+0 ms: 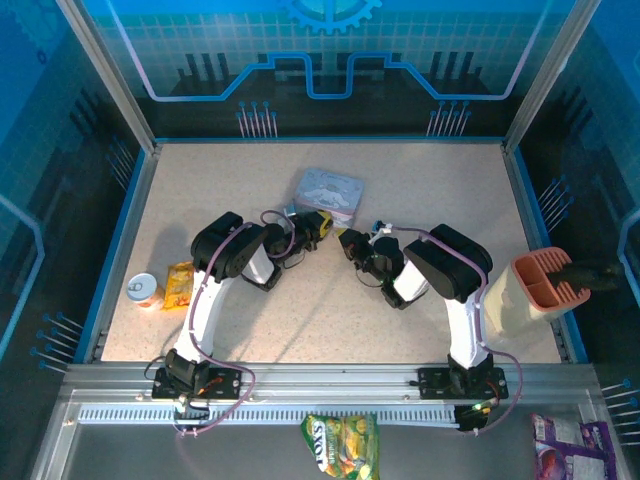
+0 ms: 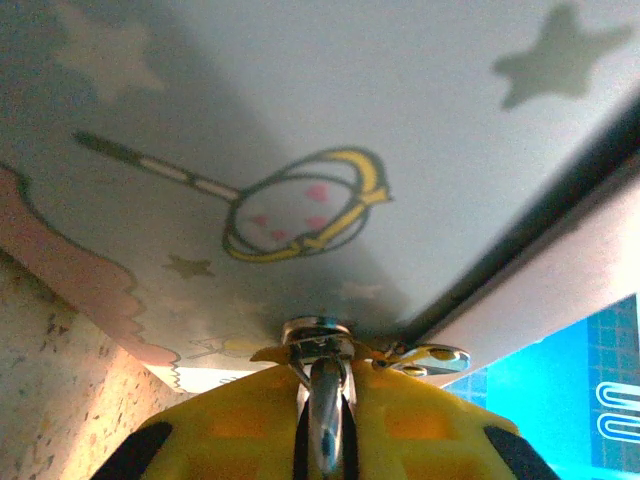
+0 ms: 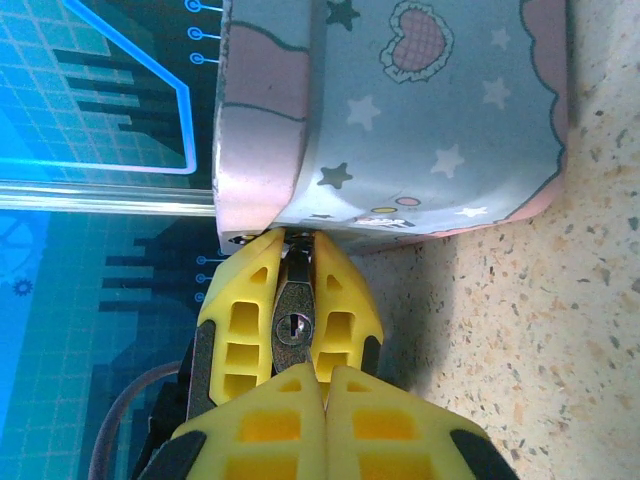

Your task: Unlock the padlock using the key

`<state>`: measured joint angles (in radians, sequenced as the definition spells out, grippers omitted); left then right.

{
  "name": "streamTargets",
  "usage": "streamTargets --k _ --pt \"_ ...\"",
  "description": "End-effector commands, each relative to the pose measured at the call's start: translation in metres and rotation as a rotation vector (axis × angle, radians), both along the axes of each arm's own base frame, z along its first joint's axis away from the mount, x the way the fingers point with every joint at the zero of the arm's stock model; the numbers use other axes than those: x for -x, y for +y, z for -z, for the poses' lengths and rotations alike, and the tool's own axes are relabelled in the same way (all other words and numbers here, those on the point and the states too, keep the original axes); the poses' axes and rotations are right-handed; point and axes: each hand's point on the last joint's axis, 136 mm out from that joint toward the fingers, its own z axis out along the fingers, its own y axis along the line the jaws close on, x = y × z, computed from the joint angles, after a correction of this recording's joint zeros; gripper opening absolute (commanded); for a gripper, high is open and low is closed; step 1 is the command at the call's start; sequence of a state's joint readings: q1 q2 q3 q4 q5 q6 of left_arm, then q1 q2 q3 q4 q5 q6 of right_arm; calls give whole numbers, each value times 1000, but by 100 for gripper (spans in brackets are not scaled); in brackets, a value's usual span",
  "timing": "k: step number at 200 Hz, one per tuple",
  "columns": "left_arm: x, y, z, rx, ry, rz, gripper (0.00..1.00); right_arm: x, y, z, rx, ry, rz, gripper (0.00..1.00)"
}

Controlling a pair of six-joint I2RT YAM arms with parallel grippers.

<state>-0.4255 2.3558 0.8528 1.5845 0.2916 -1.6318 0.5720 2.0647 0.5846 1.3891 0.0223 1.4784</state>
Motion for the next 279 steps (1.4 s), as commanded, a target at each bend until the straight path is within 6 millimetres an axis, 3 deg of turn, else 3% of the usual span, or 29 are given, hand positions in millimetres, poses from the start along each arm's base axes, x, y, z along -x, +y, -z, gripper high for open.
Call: streamTargets --k 1,57,175,279 --pt "38 4 105 -112 336 36 0 -7 -1 -24 -48 -54 18 0" --pt "39 6 107 -119 338 31 0 -3 -7 -32 -42 -65 31 0" --pt "39 6 106 -117 337 33 0 -7 -9 -3 -30 -5 47 0" --pt "40 8 108 -124 338 33 0 -10 -12 -14 -41 -27 46 0"
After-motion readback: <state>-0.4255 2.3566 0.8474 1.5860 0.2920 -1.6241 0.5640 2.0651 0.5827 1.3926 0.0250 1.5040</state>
